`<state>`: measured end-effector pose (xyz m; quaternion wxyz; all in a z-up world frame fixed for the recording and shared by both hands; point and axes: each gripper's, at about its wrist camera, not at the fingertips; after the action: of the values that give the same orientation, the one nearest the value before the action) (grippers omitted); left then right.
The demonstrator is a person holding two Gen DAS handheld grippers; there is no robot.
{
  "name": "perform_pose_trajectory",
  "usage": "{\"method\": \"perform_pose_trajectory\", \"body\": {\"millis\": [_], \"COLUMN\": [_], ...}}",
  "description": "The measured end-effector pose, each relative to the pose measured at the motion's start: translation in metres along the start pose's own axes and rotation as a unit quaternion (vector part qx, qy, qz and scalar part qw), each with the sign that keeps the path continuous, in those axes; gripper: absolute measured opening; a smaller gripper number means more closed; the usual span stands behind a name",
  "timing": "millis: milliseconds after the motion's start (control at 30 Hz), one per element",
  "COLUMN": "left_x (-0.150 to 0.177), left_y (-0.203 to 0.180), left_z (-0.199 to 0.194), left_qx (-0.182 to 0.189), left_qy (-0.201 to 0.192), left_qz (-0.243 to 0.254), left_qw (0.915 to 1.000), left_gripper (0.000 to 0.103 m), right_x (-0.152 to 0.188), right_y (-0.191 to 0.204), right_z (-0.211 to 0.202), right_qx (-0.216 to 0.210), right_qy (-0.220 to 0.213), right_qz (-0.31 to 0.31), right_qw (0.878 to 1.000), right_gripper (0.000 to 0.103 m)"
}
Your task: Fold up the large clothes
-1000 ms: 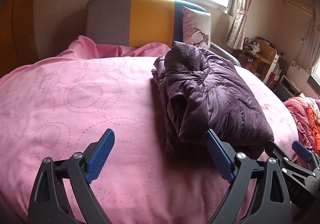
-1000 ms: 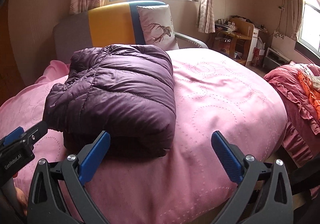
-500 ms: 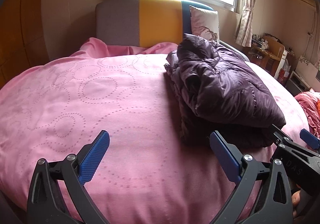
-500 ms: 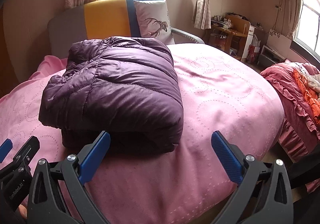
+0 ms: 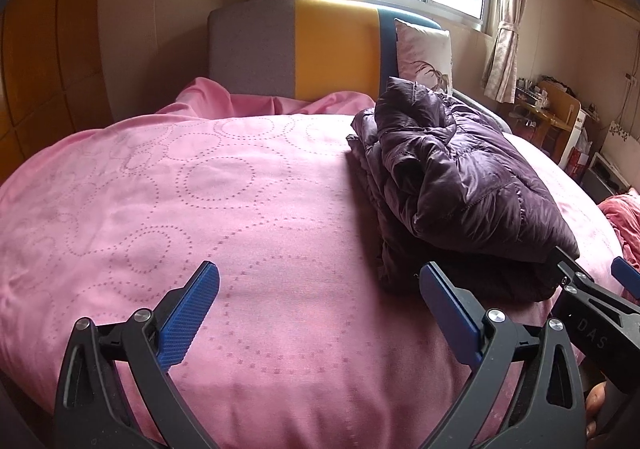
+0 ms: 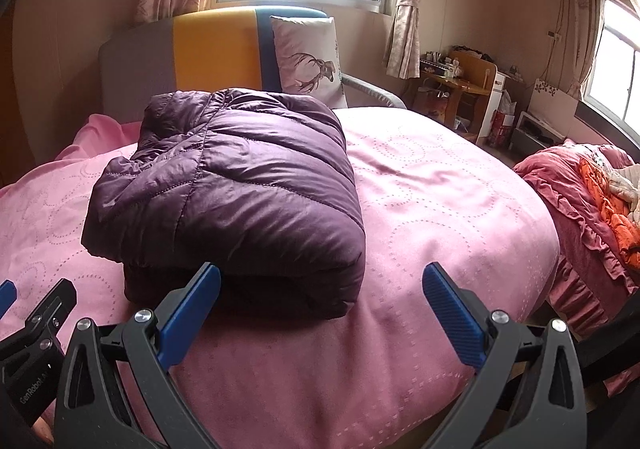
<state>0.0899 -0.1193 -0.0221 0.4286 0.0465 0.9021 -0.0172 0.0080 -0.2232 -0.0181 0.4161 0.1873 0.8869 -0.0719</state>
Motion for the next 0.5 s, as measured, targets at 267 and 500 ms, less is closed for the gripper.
{"method": "perform_pose_trajectory", "body": {"millis": [267,500], "left_x": [0.0016,0.0004], "left_y": [-0.0077,-0.0058], "left_z": [-0.0052,-0.0092], "left_qx": [-0.002,-0.003], "left_qy": [-0.005,-0.01], "left_qz": [0.009,0.005], "left_qw": [0.9999,0.9999], "left_gripper": [0.099,0.099], "right_x": [0.0033,0.0042], "right_y": [-0.0043,0.0019], "right_z": [-0.0002,-0.0035], "right_qx": [-0.004,-0.009], "right_qy": [0.001,-0.001], "right_qz": [0.008,0.003], "right_qw": [1.0,1.0], "right_gripper": [0.101,0.101]}}
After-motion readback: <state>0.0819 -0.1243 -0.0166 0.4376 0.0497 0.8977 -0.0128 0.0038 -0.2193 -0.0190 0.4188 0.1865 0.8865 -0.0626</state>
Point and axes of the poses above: each gripper's, at about its wrist camera, not at the fingertips, and z roughly the way its jaws point, y to its left, x to its underside, and after that the axes turned 4 degrees about -x, right-handed
